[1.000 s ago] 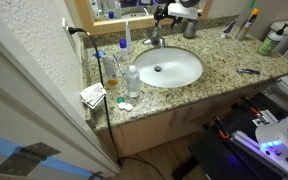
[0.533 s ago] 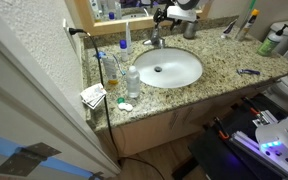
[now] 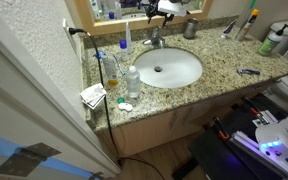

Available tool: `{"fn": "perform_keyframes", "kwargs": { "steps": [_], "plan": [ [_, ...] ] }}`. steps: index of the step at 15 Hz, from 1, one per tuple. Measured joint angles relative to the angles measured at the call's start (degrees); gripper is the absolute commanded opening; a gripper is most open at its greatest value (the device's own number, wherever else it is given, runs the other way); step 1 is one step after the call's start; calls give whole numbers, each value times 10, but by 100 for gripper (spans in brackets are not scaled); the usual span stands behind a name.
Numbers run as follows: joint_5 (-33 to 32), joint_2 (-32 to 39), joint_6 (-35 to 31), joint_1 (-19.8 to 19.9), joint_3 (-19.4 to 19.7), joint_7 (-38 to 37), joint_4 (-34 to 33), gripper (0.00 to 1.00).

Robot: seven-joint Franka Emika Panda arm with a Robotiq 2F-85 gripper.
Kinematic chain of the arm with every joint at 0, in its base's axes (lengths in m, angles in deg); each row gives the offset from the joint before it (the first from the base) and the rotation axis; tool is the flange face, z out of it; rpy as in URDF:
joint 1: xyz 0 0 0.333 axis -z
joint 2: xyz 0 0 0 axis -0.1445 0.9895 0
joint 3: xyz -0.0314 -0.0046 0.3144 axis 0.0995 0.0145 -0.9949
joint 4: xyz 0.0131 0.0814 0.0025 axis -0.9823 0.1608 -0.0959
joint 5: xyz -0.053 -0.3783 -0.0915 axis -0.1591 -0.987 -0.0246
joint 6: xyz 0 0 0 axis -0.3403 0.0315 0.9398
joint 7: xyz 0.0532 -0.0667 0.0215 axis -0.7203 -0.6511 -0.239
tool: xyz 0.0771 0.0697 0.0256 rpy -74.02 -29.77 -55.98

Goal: Close the tap

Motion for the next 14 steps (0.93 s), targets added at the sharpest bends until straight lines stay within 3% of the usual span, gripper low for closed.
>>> {"fn": "perform_keyframes", "kwargs": {
  "steps": [6, 7, 8, 14],
  "plan": [
    [-5, -3, 22, -1, 15, 16, 10, 100],
    [-5, -3, 22, -1, 15, 16, 10, 75],
    [-5, -3, 22, -1, 15, 16, 10, 74],
    [-5, 0, 21, -3, 17, 15, 10, 33]
  ]
}}
